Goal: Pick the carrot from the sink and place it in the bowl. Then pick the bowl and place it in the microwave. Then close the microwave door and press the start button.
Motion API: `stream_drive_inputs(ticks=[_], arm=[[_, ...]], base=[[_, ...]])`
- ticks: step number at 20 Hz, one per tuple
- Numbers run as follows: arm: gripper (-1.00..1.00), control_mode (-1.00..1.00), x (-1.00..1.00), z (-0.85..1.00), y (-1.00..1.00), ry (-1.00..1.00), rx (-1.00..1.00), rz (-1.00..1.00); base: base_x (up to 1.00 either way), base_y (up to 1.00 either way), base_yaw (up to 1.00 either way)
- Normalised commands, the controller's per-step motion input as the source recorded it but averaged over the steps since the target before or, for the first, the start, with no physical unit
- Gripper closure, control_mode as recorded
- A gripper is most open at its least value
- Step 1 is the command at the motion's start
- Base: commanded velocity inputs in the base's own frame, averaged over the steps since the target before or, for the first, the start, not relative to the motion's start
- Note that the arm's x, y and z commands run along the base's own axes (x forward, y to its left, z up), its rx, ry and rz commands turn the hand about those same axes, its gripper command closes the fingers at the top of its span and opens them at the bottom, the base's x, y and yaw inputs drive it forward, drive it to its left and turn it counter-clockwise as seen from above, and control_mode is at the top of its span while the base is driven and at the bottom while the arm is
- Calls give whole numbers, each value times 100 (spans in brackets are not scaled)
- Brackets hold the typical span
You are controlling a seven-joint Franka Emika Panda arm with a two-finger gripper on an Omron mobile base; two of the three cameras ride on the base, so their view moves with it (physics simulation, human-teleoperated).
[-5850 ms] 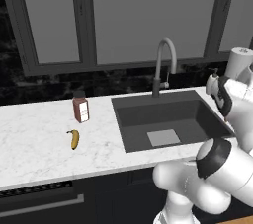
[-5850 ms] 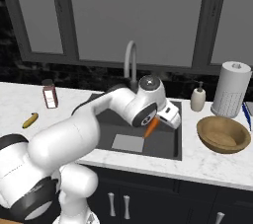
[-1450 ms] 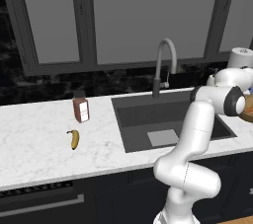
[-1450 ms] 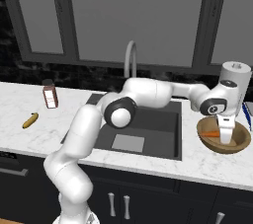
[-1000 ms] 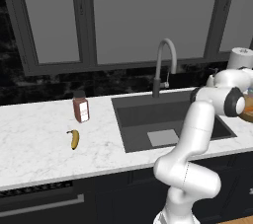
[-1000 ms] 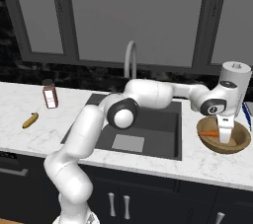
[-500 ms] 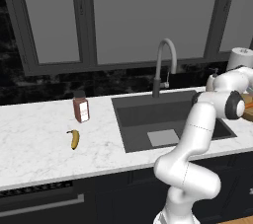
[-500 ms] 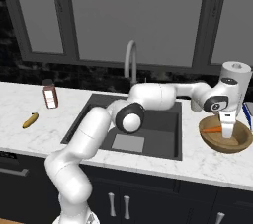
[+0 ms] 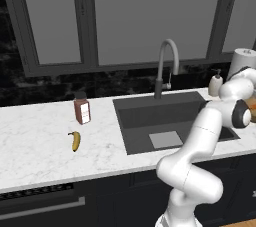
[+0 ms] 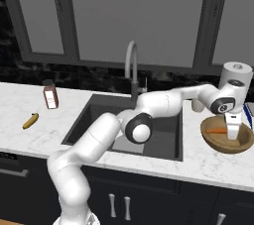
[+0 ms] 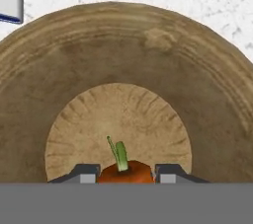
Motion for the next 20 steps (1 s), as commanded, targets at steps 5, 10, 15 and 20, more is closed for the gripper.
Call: stream_drive_inputs(ticks=[5,10,15,20], arm=[[-100,-100,-26,-16,22,-4,2,0],[-100,-100,-35,4,24,-4,4,-2],[-100,-100,-60,30,29,-6,5,-8],[-100,-100,-64,5,49,-5,4,-14]], base=[[0,0,0],[0,0,0],[0,0,0],[0,0,0]])
